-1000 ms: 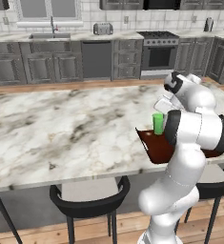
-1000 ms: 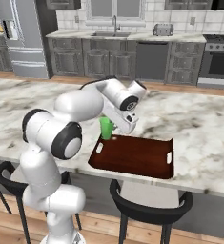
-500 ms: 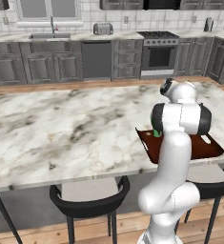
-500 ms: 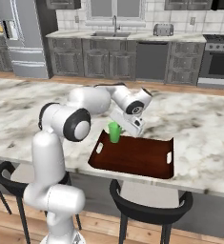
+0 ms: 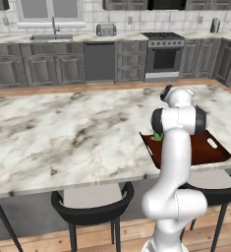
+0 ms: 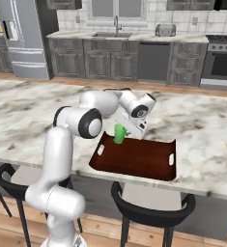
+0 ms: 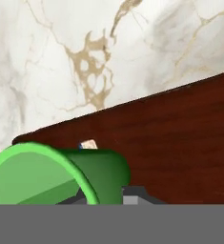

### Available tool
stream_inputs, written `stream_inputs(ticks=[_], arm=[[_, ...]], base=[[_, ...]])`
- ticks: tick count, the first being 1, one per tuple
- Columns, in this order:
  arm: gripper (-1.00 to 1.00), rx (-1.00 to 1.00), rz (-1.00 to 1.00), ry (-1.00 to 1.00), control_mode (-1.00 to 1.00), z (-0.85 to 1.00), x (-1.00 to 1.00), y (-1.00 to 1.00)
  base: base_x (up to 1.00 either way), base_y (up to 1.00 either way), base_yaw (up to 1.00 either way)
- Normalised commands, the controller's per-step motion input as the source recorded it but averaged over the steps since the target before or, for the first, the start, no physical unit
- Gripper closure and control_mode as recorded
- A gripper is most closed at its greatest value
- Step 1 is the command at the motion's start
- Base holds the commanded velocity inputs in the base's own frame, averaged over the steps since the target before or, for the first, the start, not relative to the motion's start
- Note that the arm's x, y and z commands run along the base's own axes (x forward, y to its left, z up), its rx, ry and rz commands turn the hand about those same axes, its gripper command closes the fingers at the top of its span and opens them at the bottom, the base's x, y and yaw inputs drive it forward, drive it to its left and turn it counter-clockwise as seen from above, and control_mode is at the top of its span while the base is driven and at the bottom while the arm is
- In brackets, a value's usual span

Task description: There is a tray on the dining counter. Grab the cup, mug, and pitcher and place them on the tray. The pitcher may be placed next to the tray if it cannot fit the tray.

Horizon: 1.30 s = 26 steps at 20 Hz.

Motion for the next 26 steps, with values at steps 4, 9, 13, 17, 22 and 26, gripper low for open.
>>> stream_inputs(ticks=[4,9,13,17,22,26], arm=[[1.00,0.00,0.00,0.00,-1.00,-0.25,0.21,0.00],[1.00,0.00,0.01,0.00,-1.00,-0.02,-0.06,0.00],[1.00,0.00,0.06,-0.08,-1.00,0.00,-0.32,0.00],[1.00,0.00,0.08,-0.12,-1.00,0.00,-0.45,0.01],[1.00,-0.01,0.09,-0.20,-1.00,-0.01,-0.28,0.29],[1.00,-0.05,0.04,-0.26,-1.00,-0.01,-0.02,0.45]], base=[[0.00,0.00,0.00],[0.00,0.00,0.00],[0.00,0.00,0.00],[0.00,0.00,0.00],[0.00,0.00,0.00],[0.00,0.00,0.00]])
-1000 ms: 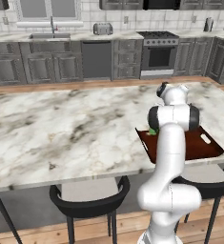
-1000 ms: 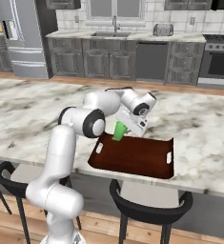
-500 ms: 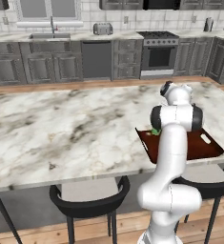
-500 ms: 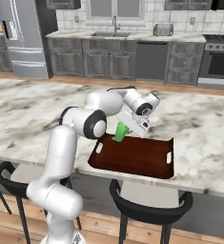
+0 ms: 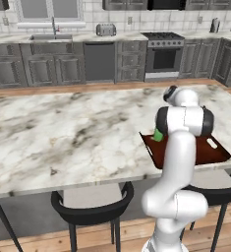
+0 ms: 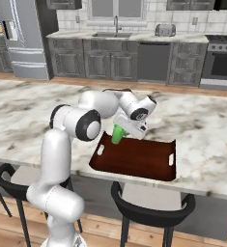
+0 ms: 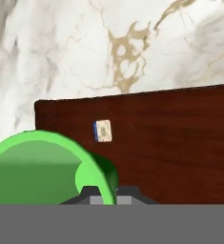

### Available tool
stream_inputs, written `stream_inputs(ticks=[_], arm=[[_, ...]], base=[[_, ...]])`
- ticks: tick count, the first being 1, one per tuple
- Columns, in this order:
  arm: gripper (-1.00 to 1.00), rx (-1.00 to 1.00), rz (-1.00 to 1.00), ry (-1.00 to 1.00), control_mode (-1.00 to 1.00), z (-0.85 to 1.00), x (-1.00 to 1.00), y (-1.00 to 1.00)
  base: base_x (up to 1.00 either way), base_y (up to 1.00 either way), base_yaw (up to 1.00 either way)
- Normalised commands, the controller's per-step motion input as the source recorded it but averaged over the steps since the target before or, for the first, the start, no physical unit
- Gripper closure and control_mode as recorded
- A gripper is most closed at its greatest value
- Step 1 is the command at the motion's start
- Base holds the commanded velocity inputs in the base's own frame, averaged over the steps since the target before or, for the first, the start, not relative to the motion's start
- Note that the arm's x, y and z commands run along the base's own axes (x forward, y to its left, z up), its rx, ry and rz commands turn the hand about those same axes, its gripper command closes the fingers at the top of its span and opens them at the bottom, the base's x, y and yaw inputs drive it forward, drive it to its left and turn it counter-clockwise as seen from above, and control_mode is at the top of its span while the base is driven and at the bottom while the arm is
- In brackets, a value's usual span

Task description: There is a tray on the dining counter. Grab the cup, mug, and pitcher and place them on the tray. The pitcher may be placed next to the tray if it cannot fit the tray.

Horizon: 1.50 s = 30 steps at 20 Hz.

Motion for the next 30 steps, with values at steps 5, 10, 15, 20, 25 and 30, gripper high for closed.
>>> stream_inputs(ticks=[5,10,15,20,25,30], arm=[[1.00,-0.07,0.00,-0.17,-1.00,-0.01,0.00,0.07],[1.00,-0.06,0.00,0.06,-1.00,0.00,0.00,0.00],[1.00,-0.02,0.00,0.15,-1.00,0.00,0.16,0.02],[1.00,0.00,0.00,0.14,-1.00,0.00,0.35,0.00],[1.00,0.00,0.02,0.08,-1.00,0.00,0.07,0.00],[1.00,0.00,0.00,0.00,-1.00,0.00,0.00,0.00]], base=[[0.00,0.00,0.00],[0.00,0.00,0.00],[0.00,0.00,0.00],[0.00,0.00,0.00],[0.00,0.00,0.00],[0.00,0.00,0.00]])
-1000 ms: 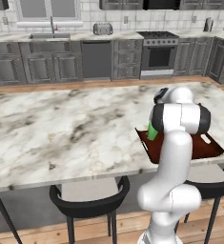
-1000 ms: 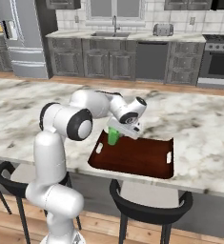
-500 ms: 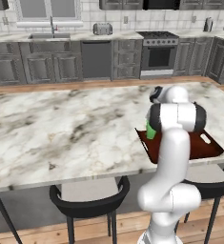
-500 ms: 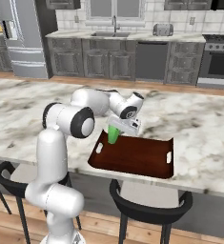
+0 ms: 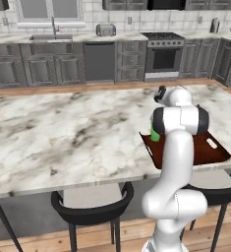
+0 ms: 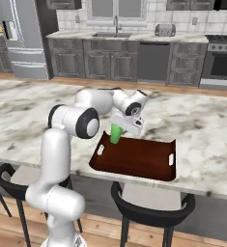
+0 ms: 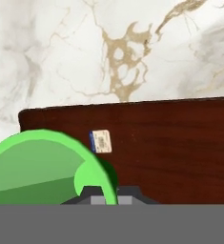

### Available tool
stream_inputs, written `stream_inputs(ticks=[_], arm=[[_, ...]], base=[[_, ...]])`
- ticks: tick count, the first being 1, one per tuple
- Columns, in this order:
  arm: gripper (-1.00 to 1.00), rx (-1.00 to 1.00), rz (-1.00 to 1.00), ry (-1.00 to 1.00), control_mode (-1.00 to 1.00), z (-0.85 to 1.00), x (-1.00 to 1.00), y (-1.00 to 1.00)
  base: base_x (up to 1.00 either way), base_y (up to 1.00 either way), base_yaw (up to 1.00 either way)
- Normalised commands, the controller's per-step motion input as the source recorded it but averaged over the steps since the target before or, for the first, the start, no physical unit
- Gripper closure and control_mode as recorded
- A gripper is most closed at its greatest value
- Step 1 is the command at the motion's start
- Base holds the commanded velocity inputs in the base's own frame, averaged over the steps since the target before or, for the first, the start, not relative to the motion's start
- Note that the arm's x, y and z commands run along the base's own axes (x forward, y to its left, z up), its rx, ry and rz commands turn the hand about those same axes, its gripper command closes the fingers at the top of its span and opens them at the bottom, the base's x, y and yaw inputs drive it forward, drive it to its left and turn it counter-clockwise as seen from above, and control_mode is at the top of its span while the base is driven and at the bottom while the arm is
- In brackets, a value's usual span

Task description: There is a tray on the dining counter. Grab the cup, mug, and pitcher and place them on the tray. The pitcher may be placed next to the tray if it cannot fit the tray.

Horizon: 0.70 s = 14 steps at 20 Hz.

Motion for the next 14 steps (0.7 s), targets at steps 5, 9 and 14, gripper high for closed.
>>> stream_inputs(ticks=[5,9,14], arm=[[1.00,0.00,0.00,0.00,-1.00,0.00,0.00,0.00],[-1.00,0.00,0.00,0.00,-1.00,0.00,0.00,0.00],[-1.00,0.00,0.00,0.00,-1.00,0.00,0.00,0.00]], base=[[0.00,0.00,0.00],[0.00,0.00,0.00],[0.00,0.00,0.00]])
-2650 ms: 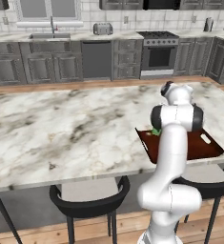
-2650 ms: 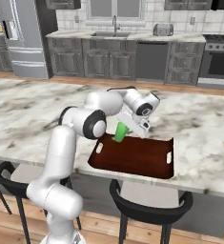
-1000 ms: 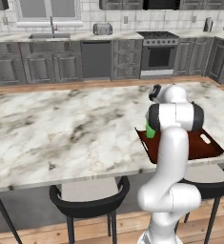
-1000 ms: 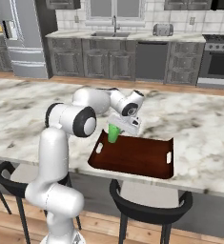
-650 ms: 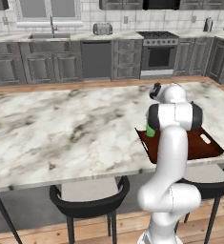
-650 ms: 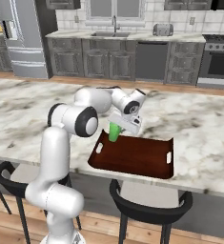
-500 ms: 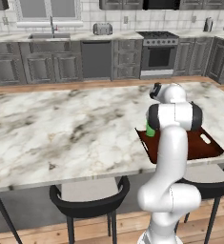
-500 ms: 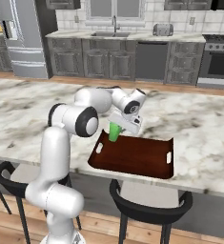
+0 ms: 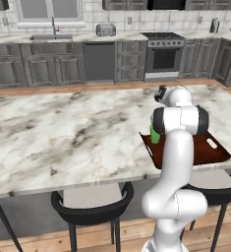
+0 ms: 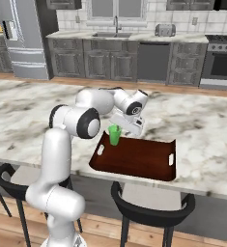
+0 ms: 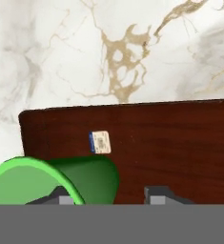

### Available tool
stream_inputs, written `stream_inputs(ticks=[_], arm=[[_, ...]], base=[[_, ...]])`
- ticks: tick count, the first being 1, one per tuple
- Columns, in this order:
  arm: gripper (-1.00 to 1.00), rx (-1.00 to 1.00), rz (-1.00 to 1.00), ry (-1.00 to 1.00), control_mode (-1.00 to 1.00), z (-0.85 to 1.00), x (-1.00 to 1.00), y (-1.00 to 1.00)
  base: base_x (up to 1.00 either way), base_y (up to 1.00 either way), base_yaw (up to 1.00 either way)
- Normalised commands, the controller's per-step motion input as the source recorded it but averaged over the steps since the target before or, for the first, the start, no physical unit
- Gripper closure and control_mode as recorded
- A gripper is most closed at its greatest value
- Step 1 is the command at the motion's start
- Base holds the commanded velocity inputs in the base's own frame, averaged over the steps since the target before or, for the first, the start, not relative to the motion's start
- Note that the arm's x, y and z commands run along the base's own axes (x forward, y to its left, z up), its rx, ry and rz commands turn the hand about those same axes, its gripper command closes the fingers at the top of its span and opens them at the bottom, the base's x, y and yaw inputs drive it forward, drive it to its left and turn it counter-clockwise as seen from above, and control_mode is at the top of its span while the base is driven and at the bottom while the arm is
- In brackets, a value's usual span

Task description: There is a tray on the dining counter. Grab the cup, mug, and pitcher and place them on the tray. The pitcher may be placed next to the tray if it cannot fit the tray.

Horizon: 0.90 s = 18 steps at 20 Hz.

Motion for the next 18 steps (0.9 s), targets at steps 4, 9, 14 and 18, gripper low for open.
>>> stream_inputs(ticks=[4,9,14,18], arm=[[-1.00,0.00,0.00,0.00,-1.00,0.00,0.00,0.00],[-1.00,0.00,0.00,0.00,-1.00,0.00,0.00,0.00],[-1.00,0.00,0.01,0.00,-1.00,0.05,-0.01,0.00],[-1.00,-0.01,0.05,-0.08,-1.00,0.62,-0.41,0.00]], base=[[0.00,0.00,0.00],[0.00,0.00,0.00],[0.00,0.00,0.00],[0.00,0.00,0.00]])
